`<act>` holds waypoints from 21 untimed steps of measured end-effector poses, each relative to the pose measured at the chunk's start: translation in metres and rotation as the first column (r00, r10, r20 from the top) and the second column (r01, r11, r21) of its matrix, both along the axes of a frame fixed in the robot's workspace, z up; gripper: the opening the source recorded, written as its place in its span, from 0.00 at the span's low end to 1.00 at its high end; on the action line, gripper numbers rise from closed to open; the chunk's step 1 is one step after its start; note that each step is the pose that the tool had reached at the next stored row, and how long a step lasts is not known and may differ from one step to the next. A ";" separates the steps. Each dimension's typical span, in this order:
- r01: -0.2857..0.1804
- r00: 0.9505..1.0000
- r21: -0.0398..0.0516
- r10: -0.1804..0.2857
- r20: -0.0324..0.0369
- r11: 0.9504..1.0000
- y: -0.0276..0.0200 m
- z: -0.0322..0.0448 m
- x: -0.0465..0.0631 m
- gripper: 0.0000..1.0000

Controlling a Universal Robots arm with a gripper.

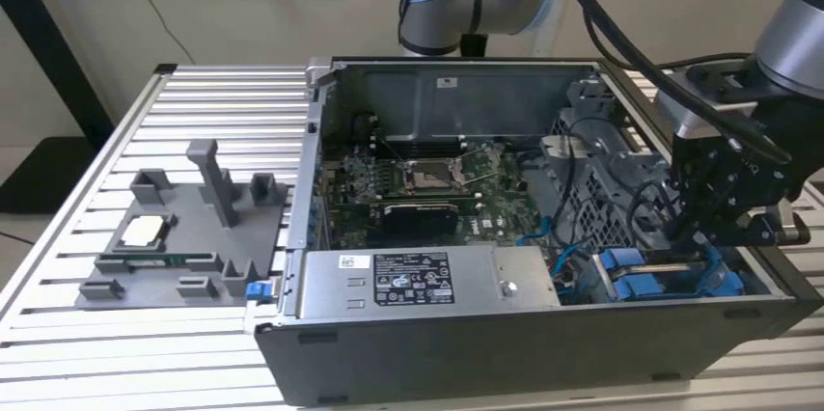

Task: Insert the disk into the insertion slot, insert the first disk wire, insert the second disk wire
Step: 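Insert the first disk wire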

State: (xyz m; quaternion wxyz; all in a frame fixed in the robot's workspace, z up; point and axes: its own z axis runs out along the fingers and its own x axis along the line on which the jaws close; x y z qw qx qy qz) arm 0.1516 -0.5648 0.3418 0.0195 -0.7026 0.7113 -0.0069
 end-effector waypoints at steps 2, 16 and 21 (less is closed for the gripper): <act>0.000 1.000 0.000 0.000 0.000 1.000 0.0000 -0.0003 0.000 0.19; 0.000 1.000 -0.002 0.000 0.001 1.000 -0.0001 -0.0084 0.000 0.19; 0.000 1.000 -0.002 0.000 0.001 1.000 0.0000 -0.0082 0.000 0.19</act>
